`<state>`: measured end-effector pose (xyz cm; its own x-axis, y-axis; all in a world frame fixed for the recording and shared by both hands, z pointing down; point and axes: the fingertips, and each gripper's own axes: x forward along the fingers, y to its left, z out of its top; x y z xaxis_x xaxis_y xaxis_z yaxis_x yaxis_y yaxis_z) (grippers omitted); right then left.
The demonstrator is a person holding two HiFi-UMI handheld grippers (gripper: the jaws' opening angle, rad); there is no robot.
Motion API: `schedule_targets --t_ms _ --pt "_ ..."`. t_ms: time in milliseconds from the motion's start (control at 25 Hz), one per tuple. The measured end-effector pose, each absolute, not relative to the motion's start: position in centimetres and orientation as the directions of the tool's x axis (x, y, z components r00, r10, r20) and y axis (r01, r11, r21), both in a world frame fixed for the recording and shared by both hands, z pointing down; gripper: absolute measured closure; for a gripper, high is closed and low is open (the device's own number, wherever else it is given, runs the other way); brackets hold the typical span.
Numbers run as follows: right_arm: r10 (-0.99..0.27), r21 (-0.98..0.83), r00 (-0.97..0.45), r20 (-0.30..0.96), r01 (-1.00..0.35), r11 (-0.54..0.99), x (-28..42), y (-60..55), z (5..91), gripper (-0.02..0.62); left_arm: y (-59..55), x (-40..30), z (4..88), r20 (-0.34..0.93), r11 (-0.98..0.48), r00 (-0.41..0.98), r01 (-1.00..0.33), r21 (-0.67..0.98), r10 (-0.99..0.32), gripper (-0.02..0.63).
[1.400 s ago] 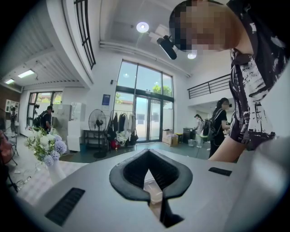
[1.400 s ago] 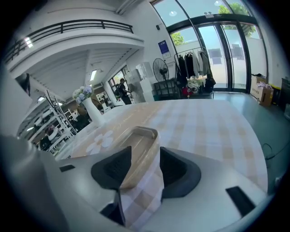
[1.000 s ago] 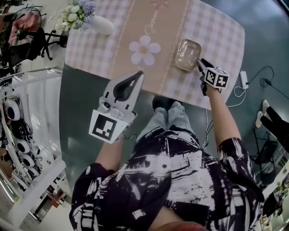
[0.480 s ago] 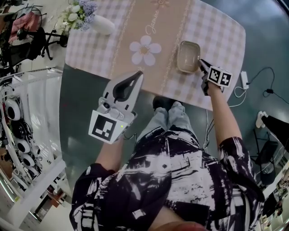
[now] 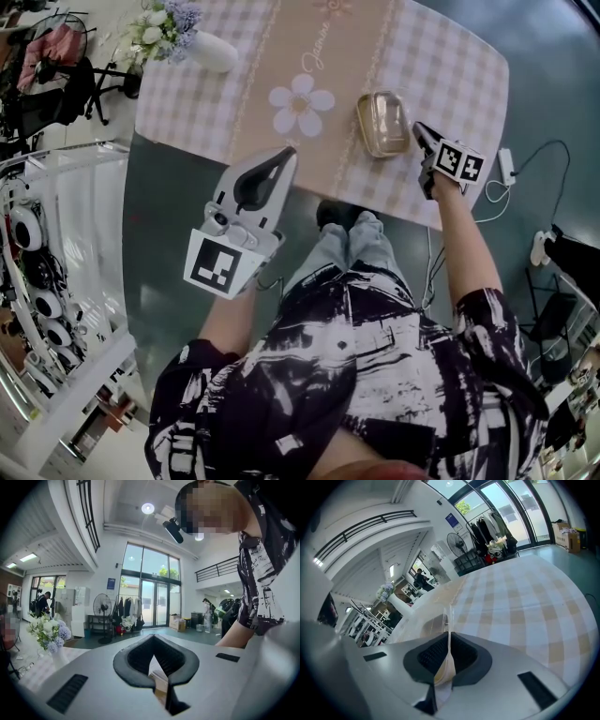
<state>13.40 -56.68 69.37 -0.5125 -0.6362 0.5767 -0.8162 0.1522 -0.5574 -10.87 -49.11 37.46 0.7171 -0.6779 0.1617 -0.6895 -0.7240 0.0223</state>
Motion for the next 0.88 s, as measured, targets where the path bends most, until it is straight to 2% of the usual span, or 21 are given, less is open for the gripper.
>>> schedule_targets --t_ms 200,400,640,880 --pt "-0.670 -0.527 -0.521 0.529 -0.820 0.222 12.8 -57.7 65.5 0.584 -49.3 -11.1 36.9 0.152 -0.724 0.718 -0.690 0.022 -0.679 0.606" --pt "-0.737 -0.451 -0.547 0.396 -0.815 0.363 11.8 -58.9 58.5 0.584 -49.1 -10.5 37.3 0.128 -0.725 0.719 -0.689 0.007 -0.683 0.606" --pt "-0.802 -0.271 -0.571 0.177 -0.811 0.518 9.6 -58.1 44.1 0.584 -48.2 -10.8 34.6 0.074 -0.721 0.718 -0.693 -0.023 -0.692 0.606" --pt "-0.796 -0.084 -0.605 -0.023 -0.792 0.604 6.9 -55.7 29.9 0.583 -47.7 -11.9 30.1 0.024 -0.710 0.711 -0.701 -0.062 -0.703 0.606"
